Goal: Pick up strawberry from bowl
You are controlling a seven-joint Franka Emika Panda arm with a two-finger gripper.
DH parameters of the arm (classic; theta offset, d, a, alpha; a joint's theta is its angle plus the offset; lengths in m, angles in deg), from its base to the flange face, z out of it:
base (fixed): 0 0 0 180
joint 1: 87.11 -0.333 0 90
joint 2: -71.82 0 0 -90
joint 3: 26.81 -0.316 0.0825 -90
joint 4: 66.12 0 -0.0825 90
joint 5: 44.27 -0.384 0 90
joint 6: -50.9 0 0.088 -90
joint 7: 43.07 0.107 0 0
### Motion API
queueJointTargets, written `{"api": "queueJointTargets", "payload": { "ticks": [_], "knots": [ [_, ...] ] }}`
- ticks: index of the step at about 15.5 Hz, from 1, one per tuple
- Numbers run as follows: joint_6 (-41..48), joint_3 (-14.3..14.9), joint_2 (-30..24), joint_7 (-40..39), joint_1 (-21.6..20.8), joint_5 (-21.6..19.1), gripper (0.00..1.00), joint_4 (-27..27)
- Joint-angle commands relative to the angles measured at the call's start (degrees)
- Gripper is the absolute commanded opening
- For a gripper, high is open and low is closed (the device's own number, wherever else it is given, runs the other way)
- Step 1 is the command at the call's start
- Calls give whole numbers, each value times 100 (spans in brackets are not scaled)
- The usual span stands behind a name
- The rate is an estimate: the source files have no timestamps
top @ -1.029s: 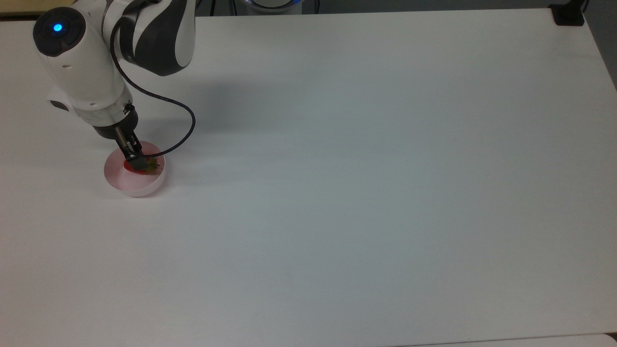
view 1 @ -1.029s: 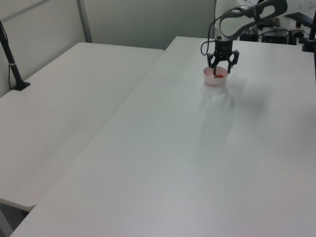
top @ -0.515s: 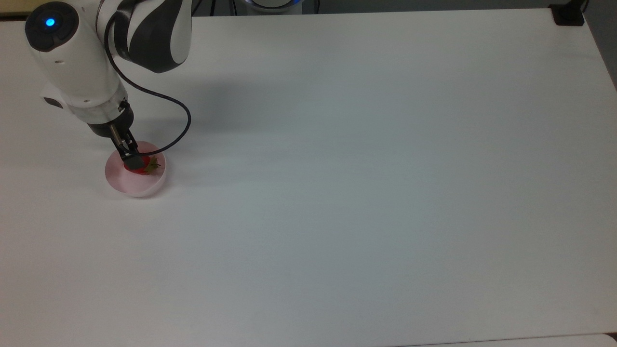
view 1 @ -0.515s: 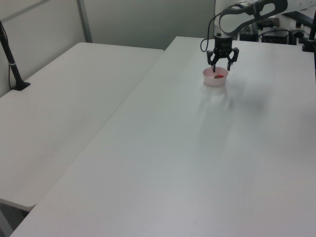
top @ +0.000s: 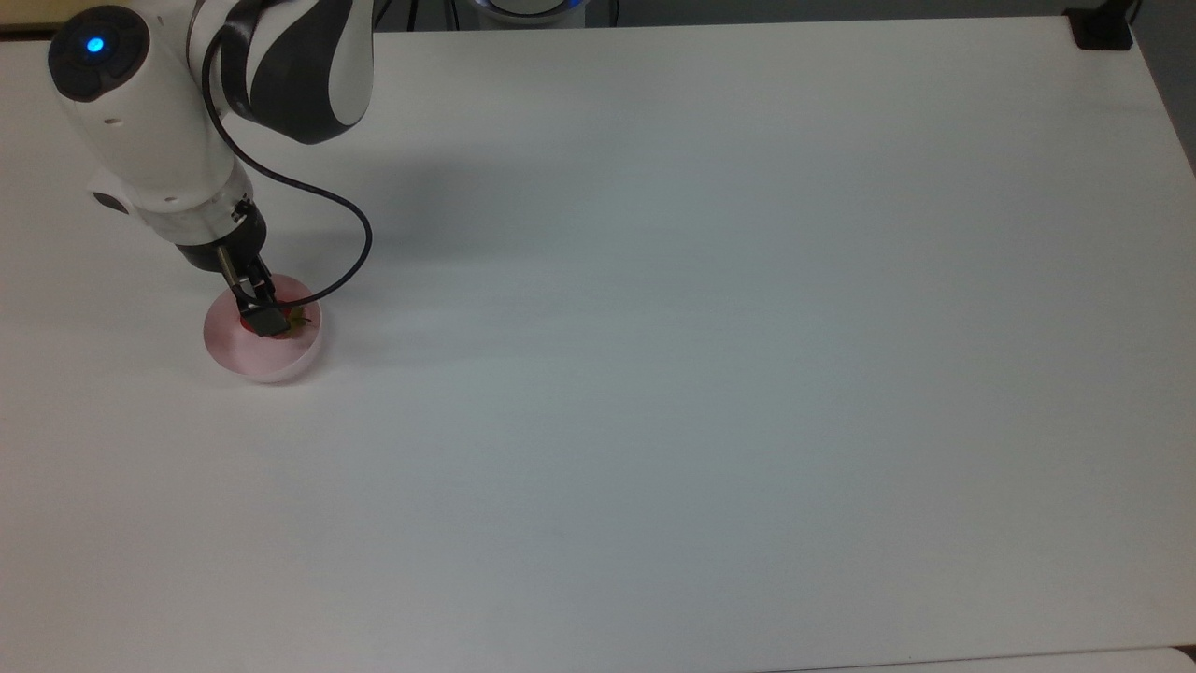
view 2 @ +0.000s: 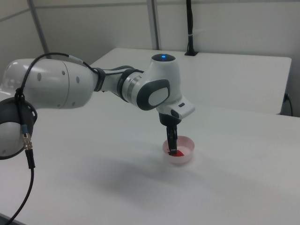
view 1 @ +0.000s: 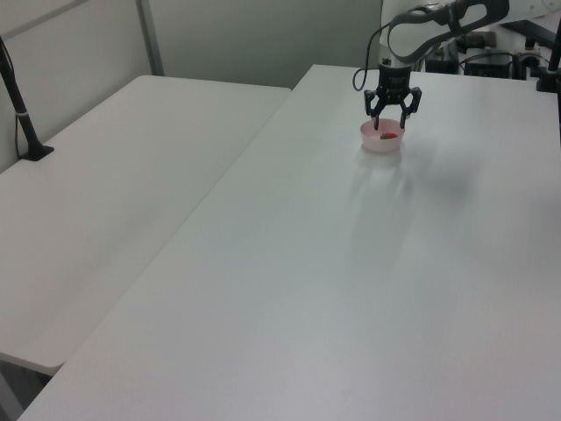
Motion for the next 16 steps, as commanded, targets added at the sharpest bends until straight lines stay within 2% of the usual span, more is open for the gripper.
{"api": "queueJointTargets", "payload": {
  "ticks": [1, 4, 16],
  "knots": [
    [-138, -11, 143, 87, -27, -91, 70, 31],
    [-525, -11, 170, 122, -27, -91, 70, 5],
    [-507, -11, 267, 34, -62, -12, 71, -30]
  ]
}}
